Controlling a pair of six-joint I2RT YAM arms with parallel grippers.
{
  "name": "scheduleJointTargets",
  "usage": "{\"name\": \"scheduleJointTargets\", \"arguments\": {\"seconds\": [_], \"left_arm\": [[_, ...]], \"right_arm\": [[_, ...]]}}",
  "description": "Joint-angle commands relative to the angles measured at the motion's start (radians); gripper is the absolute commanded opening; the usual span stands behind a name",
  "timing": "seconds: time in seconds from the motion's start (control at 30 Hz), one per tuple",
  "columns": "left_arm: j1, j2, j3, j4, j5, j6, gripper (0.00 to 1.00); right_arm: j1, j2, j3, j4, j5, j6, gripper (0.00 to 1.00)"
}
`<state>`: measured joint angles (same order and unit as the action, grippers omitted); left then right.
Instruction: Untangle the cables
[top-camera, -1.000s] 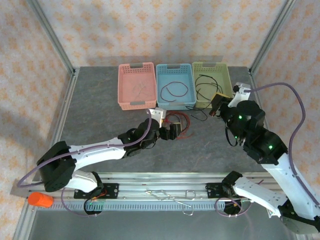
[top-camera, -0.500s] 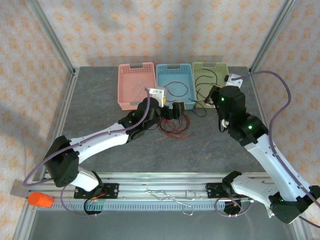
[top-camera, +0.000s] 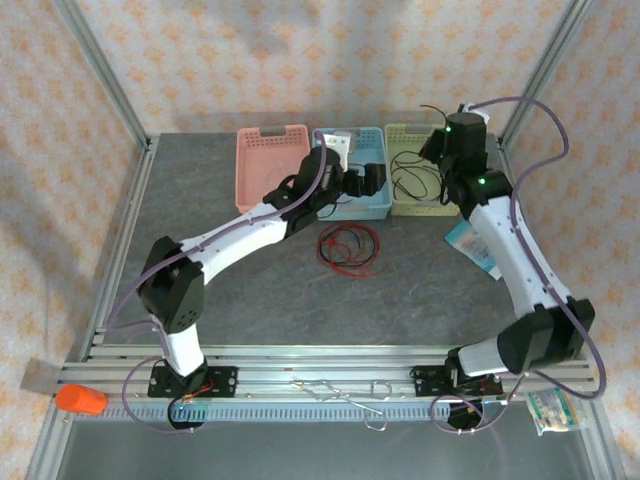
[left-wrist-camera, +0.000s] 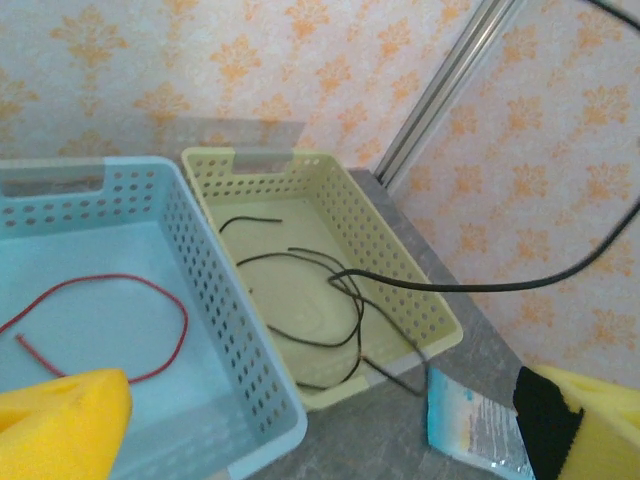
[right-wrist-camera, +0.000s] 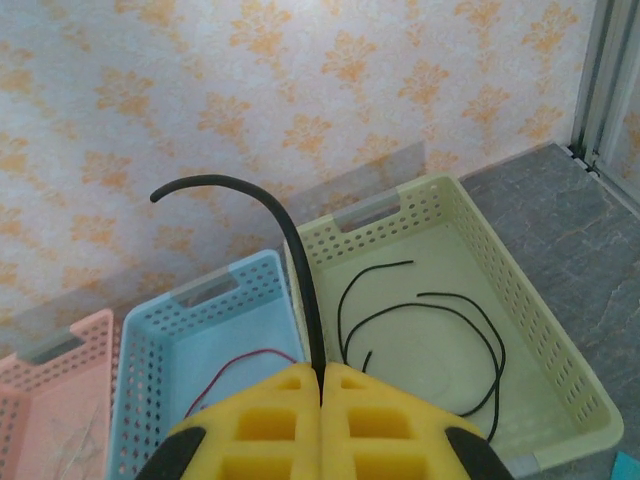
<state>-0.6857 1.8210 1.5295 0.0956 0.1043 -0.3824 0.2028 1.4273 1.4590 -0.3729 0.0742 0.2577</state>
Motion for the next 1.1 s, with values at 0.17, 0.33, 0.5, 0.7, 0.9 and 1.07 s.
{"name": "scheduleJointTargets", "arguments": {"seconds": [0.17,0.33,0.5,0.7,0.9,1.07], "left_arm": [[0.004,0.196,0.282,-0.134,0.069,0.05,0.99],[0.006,0.298,0.425,-0.191,0.08,0.06,0.99],[0.008,0.364,0.513,-0.235,0.091,0.066,0.99],[0.008,0.371,0.483,-0.245,0.103,0.073,0.99],[0.006,0.305,0.326,-0.187,0.101,0.07,0.99],[0.006,0.237,0.206,-0.15,0.092,0.065,0.99]], "right_arm": [[-0.115,0.229,0.203,0.019,-0.066,0.025,0.0],[-0.164,0.427,0.384,-0.026,-0.11,0.043,0.0],[-0.185,0.597,0.544,-0.072,-0.113,0.068,0.0],[-0.189,0.753,0.648,-0.135,-0.079,0.072,0.0],[-0.189,0.774,0.577,-0.136,-0.146,0.072,0.05],[-0.189,0.759,0.566,-0.16,-0.154,0.068,0.22]]}}
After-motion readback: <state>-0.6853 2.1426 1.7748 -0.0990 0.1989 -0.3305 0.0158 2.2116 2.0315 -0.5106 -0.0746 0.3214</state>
